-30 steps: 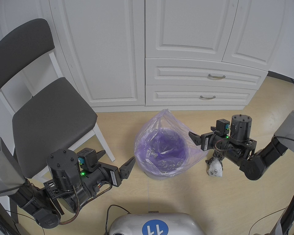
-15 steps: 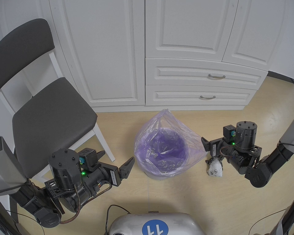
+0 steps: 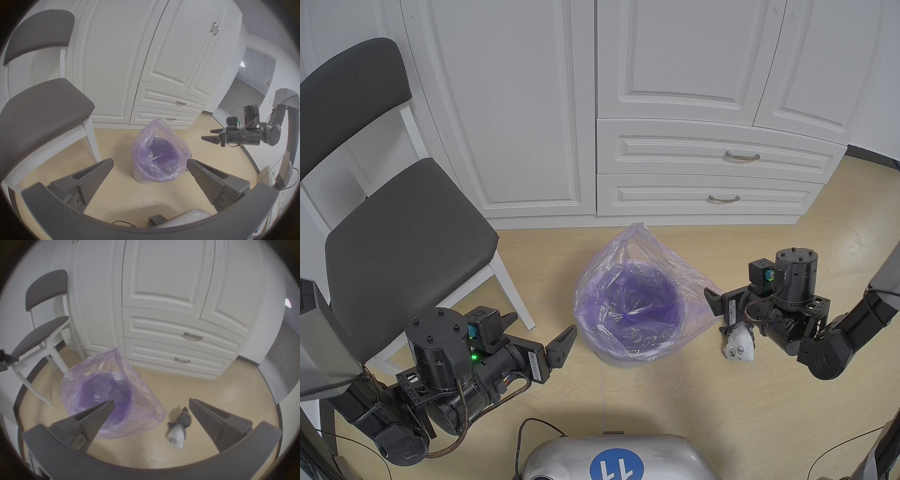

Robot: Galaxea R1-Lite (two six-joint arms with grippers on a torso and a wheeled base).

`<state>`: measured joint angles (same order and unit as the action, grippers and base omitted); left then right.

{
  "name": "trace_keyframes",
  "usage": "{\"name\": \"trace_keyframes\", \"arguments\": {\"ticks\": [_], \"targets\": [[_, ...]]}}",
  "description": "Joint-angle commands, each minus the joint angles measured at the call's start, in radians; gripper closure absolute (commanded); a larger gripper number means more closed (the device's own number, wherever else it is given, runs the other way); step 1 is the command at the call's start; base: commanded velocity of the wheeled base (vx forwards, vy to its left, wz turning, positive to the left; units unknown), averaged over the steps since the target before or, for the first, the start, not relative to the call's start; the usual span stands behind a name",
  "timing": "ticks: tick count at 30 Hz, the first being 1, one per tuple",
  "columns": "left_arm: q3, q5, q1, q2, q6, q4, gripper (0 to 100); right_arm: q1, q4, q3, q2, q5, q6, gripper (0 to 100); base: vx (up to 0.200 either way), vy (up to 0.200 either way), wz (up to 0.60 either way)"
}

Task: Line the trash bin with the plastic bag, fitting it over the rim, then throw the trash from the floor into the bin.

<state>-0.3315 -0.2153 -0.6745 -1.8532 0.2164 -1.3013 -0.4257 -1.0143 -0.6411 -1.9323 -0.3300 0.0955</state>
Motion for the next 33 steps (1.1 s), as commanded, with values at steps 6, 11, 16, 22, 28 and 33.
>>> {"name": "trace_keyframes", "arguments": {"ticks": [6, 11, 16, 22, 28, 33], "targets": [[0.017, 0.004, -0.007, -0.02, 0.023, -0.075, 0, -0.004, 0.382, -0.109, 0.135, 0.174, -0.201, 0, 0.0, 0.0, 0.0], [0.002, 0.004, -0.004, -0.054, 0.023, -0.076, 0, -0.005, 0.474, -0.134, 0.153, 0.204, -0.241, 0, 0.0, 0.0, 0.0], [-0.023, 0.002, -0.002, -0.063, 0.015, -0.027, 0, -0.005, 0.473, -0.1, 0.164, 0.203, -0.231, 0, 0.0, 0.0, 0.0], [-0.166, 0.005, -0.002, -0.049, 0.015, 0.166, 0, 0.001, 0.473, -0.104, 0.167, 0.203, -0.226, 0, 0.0, 0.0, 0.0], [-0.383, 0.053, 0.024, -0.08, 0.014, 0.384, 0, 0.005, 0.473, -0.131, 0.158, 0.201, -0.232, 0, 0.0, 0.0, 0.0], [-0.538, 0.142, 0.069, -0.081, 0.014, 0.536, 0, 0.007, 0.474, -0.177, 0.124, 0.195, -0.269, 0, 0.0, 0.0, 0.0]]}}
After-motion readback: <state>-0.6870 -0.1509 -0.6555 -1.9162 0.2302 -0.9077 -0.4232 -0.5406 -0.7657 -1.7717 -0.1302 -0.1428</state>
